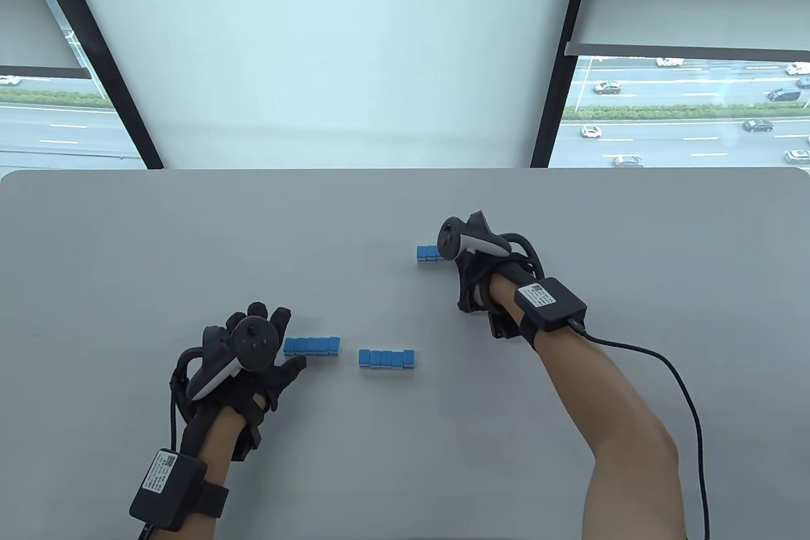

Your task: Build mahjong tile wall

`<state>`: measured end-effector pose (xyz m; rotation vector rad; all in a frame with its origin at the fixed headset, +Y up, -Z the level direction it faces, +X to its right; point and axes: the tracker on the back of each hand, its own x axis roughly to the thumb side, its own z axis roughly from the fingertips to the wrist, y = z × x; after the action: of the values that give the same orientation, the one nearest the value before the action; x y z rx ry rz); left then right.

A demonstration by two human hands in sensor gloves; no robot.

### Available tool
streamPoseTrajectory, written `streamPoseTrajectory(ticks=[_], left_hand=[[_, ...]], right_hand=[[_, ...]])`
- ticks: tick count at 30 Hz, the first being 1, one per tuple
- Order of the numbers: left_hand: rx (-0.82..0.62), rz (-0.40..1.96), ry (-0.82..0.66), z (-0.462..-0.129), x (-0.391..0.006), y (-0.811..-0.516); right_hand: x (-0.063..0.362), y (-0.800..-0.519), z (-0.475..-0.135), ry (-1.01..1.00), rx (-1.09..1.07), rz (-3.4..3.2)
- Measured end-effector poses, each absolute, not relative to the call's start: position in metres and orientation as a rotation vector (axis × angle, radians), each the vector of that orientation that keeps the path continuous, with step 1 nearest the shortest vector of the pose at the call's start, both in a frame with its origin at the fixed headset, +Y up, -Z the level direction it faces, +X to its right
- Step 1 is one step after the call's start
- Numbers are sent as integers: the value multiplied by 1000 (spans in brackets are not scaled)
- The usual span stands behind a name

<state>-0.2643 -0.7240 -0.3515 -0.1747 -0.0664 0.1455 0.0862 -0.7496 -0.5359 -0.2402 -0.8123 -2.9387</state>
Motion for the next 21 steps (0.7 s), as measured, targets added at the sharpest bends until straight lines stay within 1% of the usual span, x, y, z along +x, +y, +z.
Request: streamPoseTrajectory(ticks=[4, 7, 11, 15, 21], left_hand=[[-175, 144, -67, -351, -264, -724], [-175, 145, -71, -352, -264, -724], [-188, 149, -79, -351, -263, -727], [-191, 144, -83, -351, -261, -728], [-180, 140, -88, -351, -259, -729]], right_hand=[[90, -750, -533, -772, -241, -2947], [95, -748, -530, -703, -227, -2923], [103, -738, -517, -600, -227, -2908], [118, -715, -493, -545, -181, -2901], [154, -678, -436, -472, -41, -3048]])
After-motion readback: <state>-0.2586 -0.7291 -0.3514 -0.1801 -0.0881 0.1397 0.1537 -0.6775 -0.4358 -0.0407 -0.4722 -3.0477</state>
